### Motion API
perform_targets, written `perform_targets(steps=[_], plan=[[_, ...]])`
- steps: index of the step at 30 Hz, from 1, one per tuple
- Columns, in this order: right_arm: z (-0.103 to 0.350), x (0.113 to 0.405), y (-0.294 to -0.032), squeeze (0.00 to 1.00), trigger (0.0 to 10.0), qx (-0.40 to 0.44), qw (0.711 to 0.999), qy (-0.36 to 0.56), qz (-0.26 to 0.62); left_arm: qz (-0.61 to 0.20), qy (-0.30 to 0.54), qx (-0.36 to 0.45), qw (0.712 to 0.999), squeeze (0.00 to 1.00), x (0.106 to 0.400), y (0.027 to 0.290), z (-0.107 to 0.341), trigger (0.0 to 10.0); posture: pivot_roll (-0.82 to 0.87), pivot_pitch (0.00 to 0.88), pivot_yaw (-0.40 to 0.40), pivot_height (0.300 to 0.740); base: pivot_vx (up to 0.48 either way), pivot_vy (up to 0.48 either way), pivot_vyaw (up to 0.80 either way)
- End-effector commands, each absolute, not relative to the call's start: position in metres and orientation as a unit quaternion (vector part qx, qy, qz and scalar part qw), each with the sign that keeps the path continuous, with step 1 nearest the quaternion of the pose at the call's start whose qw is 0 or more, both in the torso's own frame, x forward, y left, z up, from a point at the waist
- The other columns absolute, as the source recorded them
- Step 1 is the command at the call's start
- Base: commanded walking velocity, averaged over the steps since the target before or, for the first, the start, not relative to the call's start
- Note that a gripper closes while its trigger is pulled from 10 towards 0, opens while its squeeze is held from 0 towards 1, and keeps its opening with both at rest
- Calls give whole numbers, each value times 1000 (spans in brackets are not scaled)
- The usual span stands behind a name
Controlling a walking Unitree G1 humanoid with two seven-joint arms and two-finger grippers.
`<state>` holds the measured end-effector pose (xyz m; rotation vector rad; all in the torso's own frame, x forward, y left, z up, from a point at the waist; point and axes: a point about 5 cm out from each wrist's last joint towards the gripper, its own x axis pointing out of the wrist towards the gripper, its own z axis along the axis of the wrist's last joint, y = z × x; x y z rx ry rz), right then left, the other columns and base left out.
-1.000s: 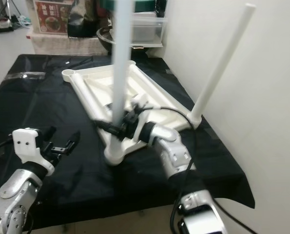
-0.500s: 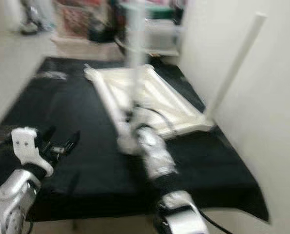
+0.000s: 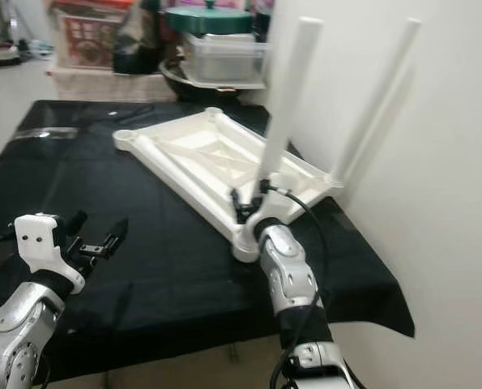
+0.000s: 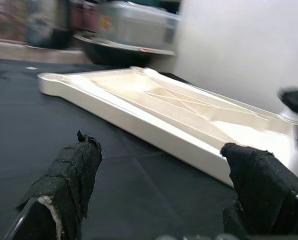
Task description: Building children table
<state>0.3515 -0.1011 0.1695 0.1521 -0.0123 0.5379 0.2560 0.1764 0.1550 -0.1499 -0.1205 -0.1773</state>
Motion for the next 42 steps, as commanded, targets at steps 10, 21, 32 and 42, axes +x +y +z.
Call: perform_targets(steps=[10,21,32,42], plan=[[187,309,-64,0,7451,5,794,-44,607,-93,-52,-80,991,0,256,175,151,10000,127,0,-128,740,0,0,0],[142,336,-74,0,0,-33,922,29,384,-94,-53,-82,991,0,253,174,152,10000,119,0,-120,740,0,0,0],[124,337,-186,0,3961,-41,980,81,-175,-95,-55,-84,990,0,253,174,153,10000,88,0,-101,740,0,0,0],[181,355,-109,0,10000,71,968,-45,238,-93,-55,-83,991,0,255,176,153,10000,102,0,-109,740,0,0,0]])
